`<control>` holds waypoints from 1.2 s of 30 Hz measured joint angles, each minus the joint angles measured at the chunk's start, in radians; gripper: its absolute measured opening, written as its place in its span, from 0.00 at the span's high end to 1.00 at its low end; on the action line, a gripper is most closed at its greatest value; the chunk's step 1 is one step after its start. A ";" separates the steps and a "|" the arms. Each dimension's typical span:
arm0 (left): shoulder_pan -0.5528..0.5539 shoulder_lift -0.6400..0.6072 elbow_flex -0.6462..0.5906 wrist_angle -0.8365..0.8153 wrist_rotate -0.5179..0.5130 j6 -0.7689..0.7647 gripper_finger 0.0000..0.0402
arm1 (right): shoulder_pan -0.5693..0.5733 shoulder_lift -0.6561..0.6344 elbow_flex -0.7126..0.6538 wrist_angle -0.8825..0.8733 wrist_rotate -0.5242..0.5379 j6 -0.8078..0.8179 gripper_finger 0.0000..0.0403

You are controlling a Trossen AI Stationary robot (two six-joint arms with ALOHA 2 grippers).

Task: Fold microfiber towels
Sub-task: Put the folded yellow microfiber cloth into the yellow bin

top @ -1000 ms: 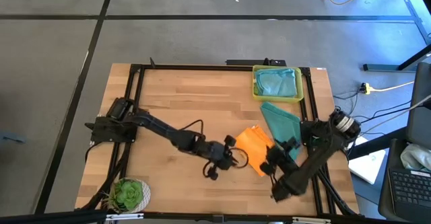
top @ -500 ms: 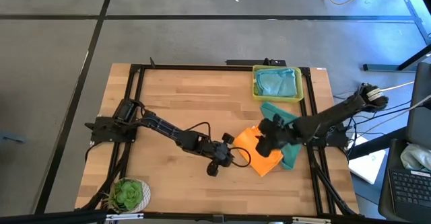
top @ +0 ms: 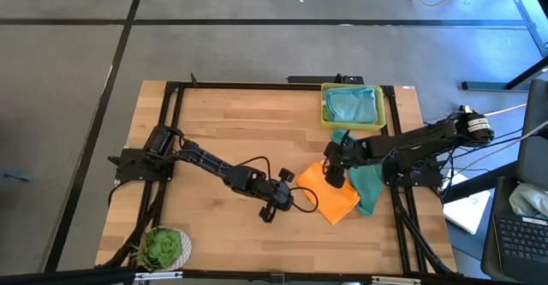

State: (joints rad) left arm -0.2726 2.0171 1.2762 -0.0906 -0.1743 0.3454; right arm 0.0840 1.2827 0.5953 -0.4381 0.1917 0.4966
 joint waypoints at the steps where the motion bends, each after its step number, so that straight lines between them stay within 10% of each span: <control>1: 0.000 0.000 0.000 -0.002 0.000 -0.002 0.91 | -0.006 0.004 0.000 -0.003 -0.008 -0.024 0.52; 14: -0.001 0.000 0.000 -0.015 0.000 -0.028 0.91 | -0.050 0.163 0.000 0.058 -0.111 -0.116 0.30; 36: -0.001 -0.001 0.000 -0.052 0.000 -0.066 0.91 | -0.049 0.142 0.062 0.010 -0.133 -0.220 0.57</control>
State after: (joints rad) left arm -0.2737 2.0159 1.2762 -0.1429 -0.1741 0.2799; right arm 0.0353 1.4242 0.6575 -0.4283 0.0589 0.2770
